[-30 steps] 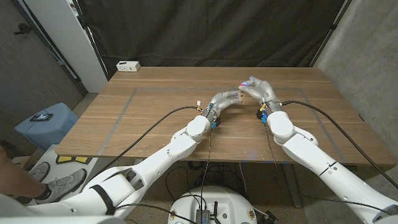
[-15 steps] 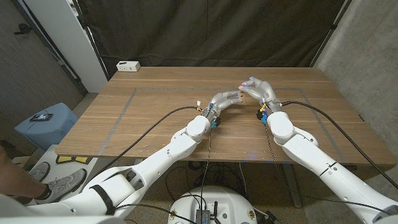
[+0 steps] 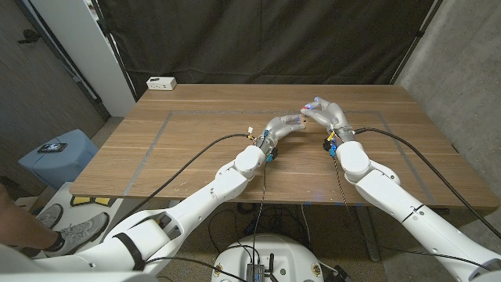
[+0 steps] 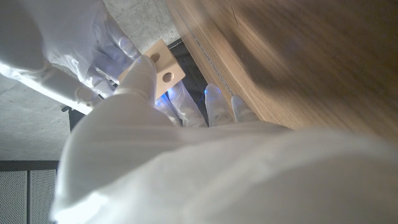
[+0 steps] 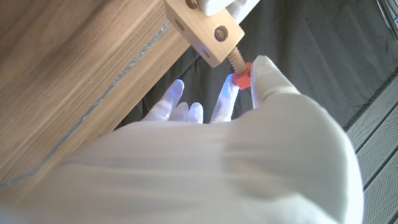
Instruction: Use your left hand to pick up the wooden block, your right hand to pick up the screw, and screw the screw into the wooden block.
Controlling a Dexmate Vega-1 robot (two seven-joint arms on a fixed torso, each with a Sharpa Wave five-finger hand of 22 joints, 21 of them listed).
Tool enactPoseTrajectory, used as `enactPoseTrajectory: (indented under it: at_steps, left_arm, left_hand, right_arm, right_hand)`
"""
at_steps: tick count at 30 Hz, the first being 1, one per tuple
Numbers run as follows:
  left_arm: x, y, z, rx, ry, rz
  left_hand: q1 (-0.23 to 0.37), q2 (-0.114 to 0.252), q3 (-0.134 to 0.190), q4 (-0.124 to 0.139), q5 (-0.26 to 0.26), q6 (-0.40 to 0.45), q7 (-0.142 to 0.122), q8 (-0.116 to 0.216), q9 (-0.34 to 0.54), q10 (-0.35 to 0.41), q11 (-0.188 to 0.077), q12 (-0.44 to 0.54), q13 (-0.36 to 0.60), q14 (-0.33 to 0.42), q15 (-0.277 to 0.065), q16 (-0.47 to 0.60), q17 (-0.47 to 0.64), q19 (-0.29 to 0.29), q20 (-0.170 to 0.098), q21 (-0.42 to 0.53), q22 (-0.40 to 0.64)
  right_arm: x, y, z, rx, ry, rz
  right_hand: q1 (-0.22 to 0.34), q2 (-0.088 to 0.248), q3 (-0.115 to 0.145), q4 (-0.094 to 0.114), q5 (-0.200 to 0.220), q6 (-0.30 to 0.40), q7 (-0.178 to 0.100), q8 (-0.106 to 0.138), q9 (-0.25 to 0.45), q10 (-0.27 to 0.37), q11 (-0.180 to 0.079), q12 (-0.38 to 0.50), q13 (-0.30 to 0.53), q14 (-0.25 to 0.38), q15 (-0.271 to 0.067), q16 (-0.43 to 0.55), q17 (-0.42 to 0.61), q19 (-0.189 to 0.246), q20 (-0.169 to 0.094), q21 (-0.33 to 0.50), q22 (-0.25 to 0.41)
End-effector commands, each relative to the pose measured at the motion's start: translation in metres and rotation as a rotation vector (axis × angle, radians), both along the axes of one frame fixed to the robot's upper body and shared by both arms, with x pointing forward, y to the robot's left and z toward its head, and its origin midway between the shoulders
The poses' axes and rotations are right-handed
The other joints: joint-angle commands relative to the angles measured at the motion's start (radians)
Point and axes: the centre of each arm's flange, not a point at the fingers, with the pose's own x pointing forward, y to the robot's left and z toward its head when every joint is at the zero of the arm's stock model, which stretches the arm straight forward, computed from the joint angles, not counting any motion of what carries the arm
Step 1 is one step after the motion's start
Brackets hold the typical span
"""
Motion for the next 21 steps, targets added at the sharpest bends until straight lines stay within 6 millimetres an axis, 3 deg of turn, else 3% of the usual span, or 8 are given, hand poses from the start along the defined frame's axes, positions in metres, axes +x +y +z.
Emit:
enactPoseTrajectory:
  at_steps: [1, 21]
  left_arm:
    - [0.001, -0.0001, 0.0003, -0.002, 0.005, -0.004]
    - [0.0044, -0.0009, 0.0007, -0.007, 0.009, 0.0]
  left_hand:
    - [0.003, 0.008, -0.002, 0.001, -0.003, 0.0, 0.003, 0.006, 0.005, 0.008, -0.003, 0.0, 0.003, 0.009, -0.093, 0.001, 0.002, 0.003, 0.004, -0.002, 0.003]
    - [0.003, 0.009, -0.004, 0.001, -0.003, 0.002, 0.004, 0.007, 0.005, 0.008, -0.003, 0.0, 0.005, 0.01, -0.093, 0.001, 0.002, 0.004, 0.005, -0.002, 0.004]
  right_arm:
    - [0.001, -0.001, -0.0016, 0.003, -0.003, -0.003]
    - [0.0032, -0.004, -0.0032, -0.001, 0.001, -0.002]
  right_hand:
    - [0.001, 0.005, 0.001, -0.001, 0.006, 0.003, -0.009, 0.006, 0.004, 0.001, -0.006, -0.001, 0.002, 0.005, -0.013, -0.002, 0.003, 0.001, -0.046, -0.003, 0.002]
    - [0.004, 0.006, 0.002, -0.002, 0.006, -0.002, -0.009, 0.008, 0.005, 0.002, -0.009, 0.0, 0.002, 0.005, -0.013, -0.002, 0.003, 0.0, -0.047, -0.003, 0.002]
